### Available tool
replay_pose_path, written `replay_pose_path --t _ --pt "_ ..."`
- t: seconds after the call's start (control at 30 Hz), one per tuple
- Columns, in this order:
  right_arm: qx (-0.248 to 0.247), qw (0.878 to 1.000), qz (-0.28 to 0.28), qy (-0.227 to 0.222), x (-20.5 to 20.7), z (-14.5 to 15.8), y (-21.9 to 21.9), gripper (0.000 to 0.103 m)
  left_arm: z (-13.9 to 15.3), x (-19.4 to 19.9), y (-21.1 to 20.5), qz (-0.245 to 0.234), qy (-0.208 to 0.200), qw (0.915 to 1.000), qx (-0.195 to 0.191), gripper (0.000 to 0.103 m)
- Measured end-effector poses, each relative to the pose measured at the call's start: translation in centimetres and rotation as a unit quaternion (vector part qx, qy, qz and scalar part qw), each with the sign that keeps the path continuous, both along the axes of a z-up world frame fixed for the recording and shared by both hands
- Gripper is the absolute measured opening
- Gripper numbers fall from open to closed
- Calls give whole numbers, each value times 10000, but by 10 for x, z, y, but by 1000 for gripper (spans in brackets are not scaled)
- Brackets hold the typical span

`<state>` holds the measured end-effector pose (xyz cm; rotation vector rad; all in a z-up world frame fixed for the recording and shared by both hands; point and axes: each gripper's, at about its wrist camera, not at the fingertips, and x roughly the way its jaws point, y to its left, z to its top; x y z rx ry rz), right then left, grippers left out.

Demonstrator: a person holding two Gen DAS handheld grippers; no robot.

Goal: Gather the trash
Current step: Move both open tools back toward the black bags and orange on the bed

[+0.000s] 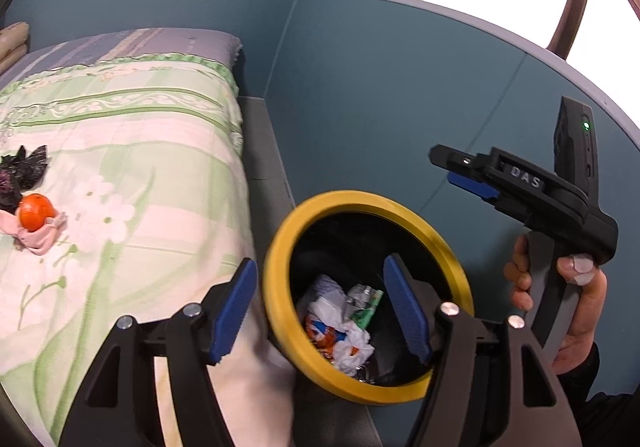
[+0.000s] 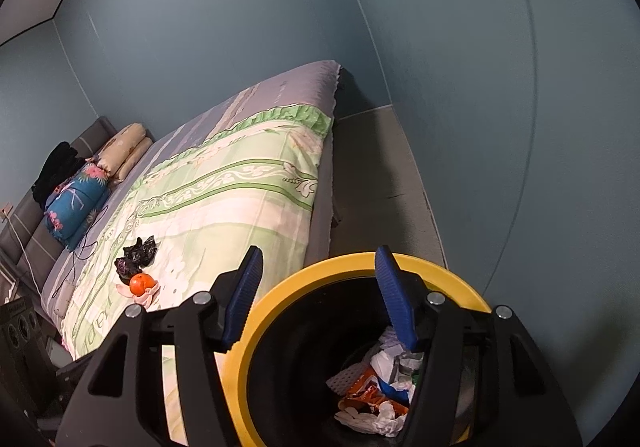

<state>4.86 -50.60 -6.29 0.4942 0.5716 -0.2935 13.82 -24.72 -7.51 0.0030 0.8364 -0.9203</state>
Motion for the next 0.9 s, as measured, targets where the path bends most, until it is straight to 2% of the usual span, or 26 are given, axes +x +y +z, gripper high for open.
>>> replay_pose_path --t 0.37,0.63,0.9 --pt "-245 9978 621 39 58 11 40 65 -1 51 64 967 23 9953 -55 74" --pt "-346 9914 1259 21 121 19 82 67 -8 91 116 1642 122 9864 -12 77" --pt "-466 9774 2055 160 195 17 141 67 -19 133 174 2268 178 9737 112 78"
